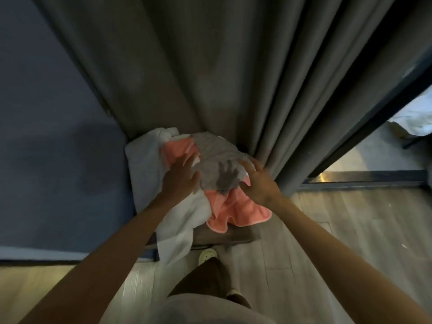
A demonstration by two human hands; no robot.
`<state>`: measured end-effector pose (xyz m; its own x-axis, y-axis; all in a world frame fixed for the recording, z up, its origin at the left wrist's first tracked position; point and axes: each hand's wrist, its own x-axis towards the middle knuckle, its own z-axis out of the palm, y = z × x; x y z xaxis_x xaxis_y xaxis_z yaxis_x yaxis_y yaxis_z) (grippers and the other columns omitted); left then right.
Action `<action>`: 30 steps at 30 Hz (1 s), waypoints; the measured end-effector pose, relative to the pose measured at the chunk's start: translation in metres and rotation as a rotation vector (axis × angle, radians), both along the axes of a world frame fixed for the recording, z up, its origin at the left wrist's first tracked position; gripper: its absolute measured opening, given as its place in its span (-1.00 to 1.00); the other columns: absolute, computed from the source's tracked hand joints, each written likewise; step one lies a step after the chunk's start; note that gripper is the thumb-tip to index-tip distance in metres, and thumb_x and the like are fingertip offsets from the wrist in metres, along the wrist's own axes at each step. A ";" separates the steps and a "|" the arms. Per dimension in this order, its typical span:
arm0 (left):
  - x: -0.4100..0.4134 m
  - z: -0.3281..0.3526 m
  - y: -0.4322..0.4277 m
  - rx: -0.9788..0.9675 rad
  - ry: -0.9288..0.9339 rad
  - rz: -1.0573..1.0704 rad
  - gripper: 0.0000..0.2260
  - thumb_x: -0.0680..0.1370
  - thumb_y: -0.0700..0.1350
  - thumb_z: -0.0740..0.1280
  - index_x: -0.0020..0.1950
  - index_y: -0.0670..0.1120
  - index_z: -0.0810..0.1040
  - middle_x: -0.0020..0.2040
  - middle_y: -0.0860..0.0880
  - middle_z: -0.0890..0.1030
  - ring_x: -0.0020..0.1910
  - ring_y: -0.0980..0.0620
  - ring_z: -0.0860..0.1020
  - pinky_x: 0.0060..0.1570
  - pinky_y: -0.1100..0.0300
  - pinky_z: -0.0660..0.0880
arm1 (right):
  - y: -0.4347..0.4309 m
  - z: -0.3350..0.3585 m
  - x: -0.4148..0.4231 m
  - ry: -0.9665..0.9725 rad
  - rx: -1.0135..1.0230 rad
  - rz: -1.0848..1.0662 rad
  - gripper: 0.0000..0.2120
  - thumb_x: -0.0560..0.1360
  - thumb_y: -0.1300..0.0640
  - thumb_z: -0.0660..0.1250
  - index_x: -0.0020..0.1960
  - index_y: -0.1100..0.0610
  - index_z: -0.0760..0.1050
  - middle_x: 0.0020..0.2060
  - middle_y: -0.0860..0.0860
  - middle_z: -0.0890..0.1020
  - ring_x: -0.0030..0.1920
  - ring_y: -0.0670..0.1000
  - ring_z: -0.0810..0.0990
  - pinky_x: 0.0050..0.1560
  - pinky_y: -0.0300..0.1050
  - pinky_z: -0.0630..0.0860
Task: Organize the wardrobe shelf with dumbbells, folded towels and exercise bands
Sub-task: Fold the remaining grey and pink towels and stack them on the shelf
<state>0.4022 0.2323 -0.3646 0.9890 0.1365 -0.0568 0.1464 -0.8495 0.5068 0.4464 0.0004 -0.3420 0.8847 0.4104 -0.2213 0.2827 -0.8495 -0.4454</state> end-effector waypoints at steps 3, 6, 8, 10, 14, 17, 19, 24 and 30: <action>0.030 -0.024 0.017 -0.028 0.044 0.027 -0.47 0.62 0.00 0.20 0.55 0.01 0.11 0.51 -0.05 0.24 0.44 -0.06 0.28 0.29 0.04 0.37 | 0.022 -0.025 0.035 0.045 -0.013 -0.019 -0.33 0.54 0.05 0.31 0.55 -0.05 0.07 0.54 0.12 0.03 0.47 0.27 0.15 0.43 0.07 0.21; 0.061 -0.049 0.036 -0.095 0.068 0.045 -0.42 0.61 0.00 0.23 0.56 0.01 0.06 0.53 -0.01 0.20 0.48 -0.01 0.22 0.34 0.04 0.33 | 0.044 -0.053 0.067 0.025 -0.010 0.059 -0.31 0.52 -0.01 0.33 0.54 0.05 0.08 0.53 0.12 0.09 0.53 0.16 0.03 0.47 0.03 0.07; 0.080 -0.067 0.045 -0.091 0.078 0.033 -0.42 0.61 -0.02 0.23 0.56 -0.01 0.06 0.53 -0.03 0.20 0.49 -0.03 0.21 0.36 0.02 0.30 | 0.057 -0.074 0.085 0.050 -0.023 0.085 -0.30 0.53 -0.04 0.31 0.55 0.01 0.04 0.54 0.07 0.07 0.55 0.10 -0.06 0.46 0.03 -0.01; 0.096 -0.087 0.051 -0.066 0.089 0.044 -0.44 0.62 -0.03 0.22 0.56 -0.03 0.07 0.52 -0.06 0.21 0.50 -0.05 0.18 0.39 0.08 0.25 | 0.066 -0.096 0.101 0.100 -0.016 0.078 -0.29 0.54 -0.06 0.31 0.55 -0.06 0.00 0.55 0.07 0.00 0.55 0.09 -0.13 0.47 0.06 -0.05; 0.119 -0.123 0.059 -0.042 0.118 0.069 -0.43 0.62 -0.02 0.23 0.56 -0.02 0.05 0.53 -0.07 0.19 0.49 -0.06 0.19 0.37 0.07 0.24 | 0.081 -0.134 0.124 0.174 0.034 0.061 -0.27 0.53 0.03 0.33 0.55 -0.12 -0.02 0.56 0.12 -0.09 0.55 0.14 -0.13 0.48 0.06 0.03; 0.125 -0.142 0.060 -0.010 0.201 0.113 -0.38 0.58 -0.02 0.29 0.55 0.04 0.05 0.53 -0.09 0.16 0.48 -0.12 0.17 0.33 0.02 0.26 | 0.088 -0.157 0.132 0.182 0.031 0.033 -0.37 0.54 0.08 0.32 0.53 -0.05 0.13 0.54 0.16 -0.01 0.51 0.20 0.09 0.45 0.00 0.17; 0.128 -0.147 0.059 0.063 0.210 0.140 -0.41 0.58 0.02 0.29 0.55 0.06 0.10 0.51 -0.10 0.20 0.48 -0.11 0.18 0.34 0.05 0.24 | 0.088 -0.164 0.135 0.170 0.071 0.011 -0.44 0.54 0.10 0.31 0.49 0.04 0.23 0.49 0.17 0.16 0.44 0.19 0.27 0.41 -0.04 0.24; 0.127 -0.134 0.054 0.059 0.003 0.162 -0.63 0.63 -0.12 0.22 0.44 -0.10 0.35 0.34 -0.15 0.47 0.28 -0.12 0.44 0.17 0.22 0.27 | 0.071 -0.155 0.140 0.150 0.137 0.010 -0.53 0.54 0.15 0.32 0.43 0.16 0.35 0.39 0.18 0.36 0.38 0.16 0.35 0.41 -0.11 0.21; 0.120 -0.082 0.041 -0.256 -0.045 0.361 -0.77 0.61 -0.17 0.25 0.24 -0.21 0.49 0.16 -0.19 0.58 0.14 -0.15 0.53 0.14 0.12 0.39 | 0.029 -0.101 0.135 0.000 0.352 -0.004 -0.84 0.50 0.28 0.36 0.02 0.08 0.48 -0.04 0.01 0.51 -0.11 -0.07 0.50 -0.03 -0.31 0.40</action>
